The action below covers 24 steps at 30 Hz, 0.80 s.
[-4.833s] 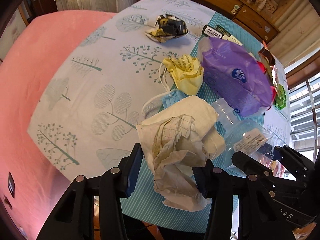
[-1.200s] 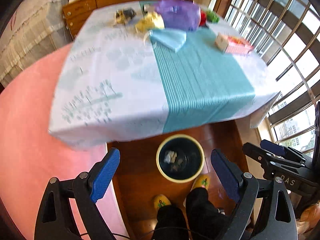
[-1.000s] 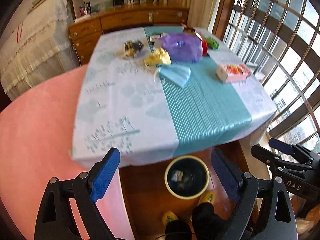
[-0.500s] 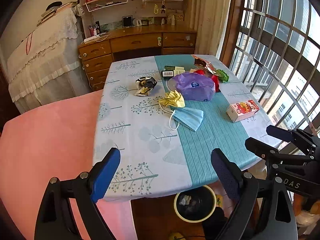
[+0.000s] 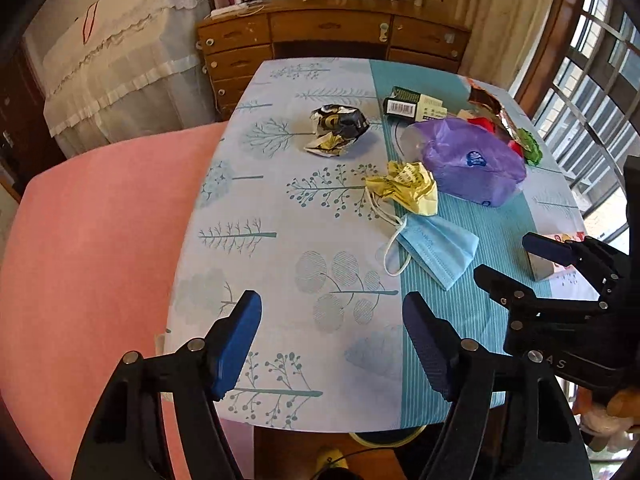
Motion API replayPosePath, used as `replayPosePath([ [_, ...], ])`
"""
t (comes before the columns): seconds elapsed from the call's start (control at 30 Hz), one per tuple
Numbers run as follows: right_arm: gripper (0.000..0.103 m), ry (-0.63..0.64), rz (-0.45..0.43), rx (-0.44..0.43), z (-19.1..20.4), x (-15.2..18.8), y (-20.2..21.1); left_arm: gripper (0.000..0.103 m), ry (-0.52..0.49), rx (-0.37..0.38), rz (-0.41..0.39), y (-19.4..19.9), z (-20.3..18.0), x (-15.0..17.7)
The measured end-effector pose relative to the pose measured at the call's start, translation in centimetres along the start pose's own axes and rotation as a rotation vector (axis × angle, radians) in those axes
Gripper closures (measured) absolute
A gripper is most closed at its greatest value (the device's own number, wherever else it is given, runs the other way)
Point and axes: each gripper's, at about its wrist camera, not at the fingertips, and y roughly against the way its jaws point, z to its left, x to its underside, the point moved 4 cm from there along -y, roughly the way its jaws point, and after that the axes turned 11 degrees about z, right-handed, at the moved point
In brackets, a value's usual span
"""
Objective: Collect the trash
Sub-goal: 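Grasp the blue face mask with the right tool while the left tool grasps the yellow wrapper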
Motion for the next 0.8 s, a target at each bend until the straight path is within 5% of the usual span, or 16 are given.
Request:
replayPosePath([
  [0.33,0.036,0.21,0.096,-0.02,-0.1,-3.2,-7.9,0.028,0.176,-0.04,0.085,-3.8,-0.4,-2.0],
  [0.47,0.052,0.297,0.089,-0.015,0.7,-2.4,-8.7,0.028,0.217,-0.039,0.108,-4.6,-0.6,-2.4],
  [0.6,0.081,0.353,0.093,-0.058,1.1,-2.0,-8.6,0.028,0.233,-0.03,0.111,-4.9,-1.3,-3.1],
  [0.8,0.088,0.445,0.125,-0.153,1.1,-0.6,-6.8,0.028,0.233,-0.009,0.108,-5.0,-3.2,-4.7],
])
